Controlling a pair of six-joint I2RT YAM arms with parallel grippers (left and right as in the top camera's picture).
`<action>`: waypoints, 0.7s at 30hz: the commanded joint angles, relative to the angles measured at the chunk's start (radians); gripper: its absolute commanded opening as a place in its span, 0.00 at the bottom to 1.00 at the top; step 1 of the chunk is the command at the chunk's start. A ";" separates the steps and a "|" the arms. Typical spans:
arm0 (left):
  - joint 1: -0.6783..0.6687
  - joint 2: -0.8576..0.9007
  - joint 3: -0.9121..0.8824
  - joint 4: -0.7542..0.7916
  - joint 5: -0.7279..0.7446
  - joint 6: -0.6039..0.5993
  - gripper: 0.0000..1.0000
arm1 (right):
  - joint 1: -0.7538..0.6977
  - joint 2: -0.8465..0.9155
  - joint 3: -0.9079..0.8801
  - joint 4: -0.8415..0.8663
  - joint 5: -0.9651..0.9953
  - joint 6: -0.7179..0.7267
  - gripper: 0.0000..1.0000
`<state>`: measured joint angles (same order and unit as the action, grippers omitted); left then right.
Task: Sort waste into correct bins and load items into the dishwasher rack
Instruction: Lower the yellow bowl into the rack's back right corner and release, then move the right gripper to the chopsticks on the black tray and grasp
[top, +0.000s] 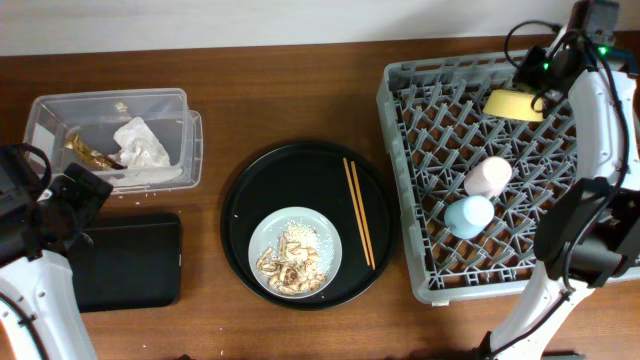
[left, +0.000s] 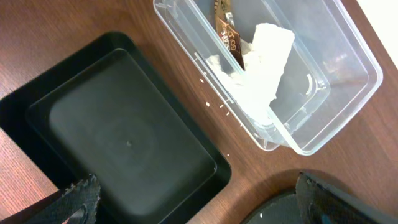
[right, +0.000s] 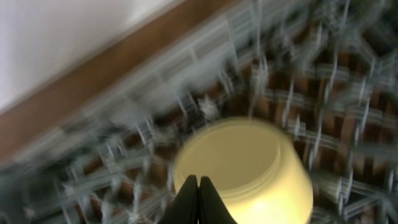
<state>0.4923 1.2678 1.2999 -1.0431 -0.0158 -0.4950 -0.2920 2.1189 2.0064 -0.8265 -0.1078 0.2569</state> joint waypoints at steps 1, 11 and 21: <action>0.003 -0.004 0.005 0.001 -0.004 -0.009 0.99 | -0.002 -0.012 0.013 0.072 0.012 -0.069 0.05; 0.003 -0.004 0.005 0.001 -0.004 -0.008 0.99 | -0.005 0.077 0.021 -0.112 0.019 -0.061 0.04; 0.003 -0.004 0.005 0.001 -0.004 -0.008 0.99 | -0.003 -0.236 0.031 -0.336 -0.187 -0.036 0.04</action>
<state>0.4923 1.2678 1.2999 -1.0435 -0.0154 -0.4953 -0.2924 2.0491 2.0224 -1.1378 -0.1207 0.2096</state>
